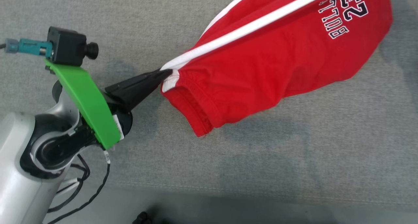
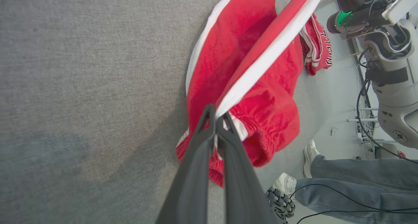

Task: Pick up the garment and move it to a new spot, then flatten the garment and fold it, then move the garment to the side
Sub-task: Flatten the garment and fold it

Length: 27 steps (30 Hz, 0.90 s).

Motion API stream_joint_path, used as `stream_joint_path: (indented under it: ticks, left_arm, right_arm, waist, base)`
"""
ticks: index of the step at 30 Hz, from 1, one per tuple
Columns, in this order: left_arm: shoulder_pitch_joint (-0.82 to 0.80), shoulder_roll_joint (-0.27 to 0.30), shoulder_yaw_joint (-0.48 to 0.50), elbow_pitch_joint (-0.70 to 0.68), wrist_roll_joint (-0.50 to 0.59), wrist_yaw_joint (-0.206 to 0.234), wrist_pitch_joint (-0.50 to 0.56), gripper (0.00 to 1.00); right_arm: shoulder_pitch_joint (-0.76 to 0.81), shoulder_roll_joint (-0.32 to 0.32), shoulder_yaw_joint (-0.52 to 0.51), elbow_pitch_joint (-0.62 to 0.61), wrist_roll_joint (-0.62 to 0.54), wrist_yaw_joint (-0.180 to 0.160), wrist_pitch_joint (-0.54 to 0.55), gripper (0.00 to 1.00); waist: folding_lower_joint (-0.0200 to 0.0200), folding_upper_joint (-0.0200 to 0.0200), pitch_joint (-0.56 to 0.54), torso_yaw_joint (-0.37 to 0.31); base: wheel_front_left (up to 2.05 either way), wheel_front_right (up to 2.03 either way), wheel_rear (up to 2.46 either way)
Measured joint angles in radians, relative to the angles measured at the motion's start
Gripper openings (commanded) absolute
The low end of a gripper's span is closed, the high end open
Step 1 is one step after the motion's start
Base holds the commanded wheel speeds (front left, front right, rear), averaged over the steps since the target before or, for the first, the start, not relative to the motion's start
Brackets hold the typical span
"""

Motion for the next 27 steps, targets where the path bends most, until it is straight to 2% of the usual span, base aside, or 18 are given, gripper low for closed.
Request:
stream_joint_path:
  ticks: [9,12,13,14,15,16,17,27]
  left_arm:
    - [-0.075,-0.049,-0.001,0.098,-0.005,0.0,0.009,0.0]
    - [-0.088,-0.06,-0.003,0.127,-0.009,0.0,0.01,0.12]
    - [-0.093,-0.066,-0.005,0.134,-0.011,0.0,0.013,0.22]
    - [-0.099,-0.071,-0.009,0.142,-0.012,0.0,0.013,0.29]
    - [-0.104,-0.073,-0.014,0.148,-0.012,-0.002,0.014,0.45]
    - [-0.107,-0.075,-0.015,0.155,-0.012,-0.003,0.014,0.84]
    - [-0.109,-0.078,-0.015,0.163,-0.012,-0.003,0.014,1.0]
    - [-0.116,-0.1,-0.027,0.261,0.016,-0.02,-0.017,1.0]
  right_arm:
    - [-0.173,0.099,0.089,0.112,-0.113,0.0,0.042,0.0]
    - [-0.202,0.136,0.109,0.159,-0.127,-0.001,0.058,0.0]
    - [-0.211,0.143,0.117,0.172,-0.131,-0.001,0.068,0.0]
    - [-0.22,0.15,0.12,0.184,-0.138,-0.001,0.07,0.09]
    - [-0.229,0.159,0.121,0.198,-0.146,-0.001,0.07,0.43]
    - [-0.238,0.165,0.125,0.21,-0.155,-0.001,0.07,0.81]
    - [-0.246,0.172,0.129,0.221,-0.161,-0.001,0.07,1.0]
    - [-0.296,0.242,0.146,0.301,-0.219,-0.001,0.01,1.0]
  waist:
    - [0.0,0.0,0.064,0.069]
    - [0.0001,0.0,0.076,0.081]
    - [0.0001,0.0,0.079,0.084]
    - [0.0,0.0,0.081,0.086]
    - [0.0,0.0,0.082,0.088]
    - [0.0,0.0,0.083,0.088]
    - [0.0,0.0,0.083,0.088]
    - [0.0,0.0,0.045,0.077]
  base:
    - [0.0,0.0,0.0]
    - [0.0,0.0,0.0]
    - [0.0,0.0,0.0]
    - [0.0,0.0,0.0]
    - [0.0,0.0,0.0]
    - [0.0,0.0,0.0]
    - [0.0,0.0,0.0]
    - [0.0,0.0,0.0]
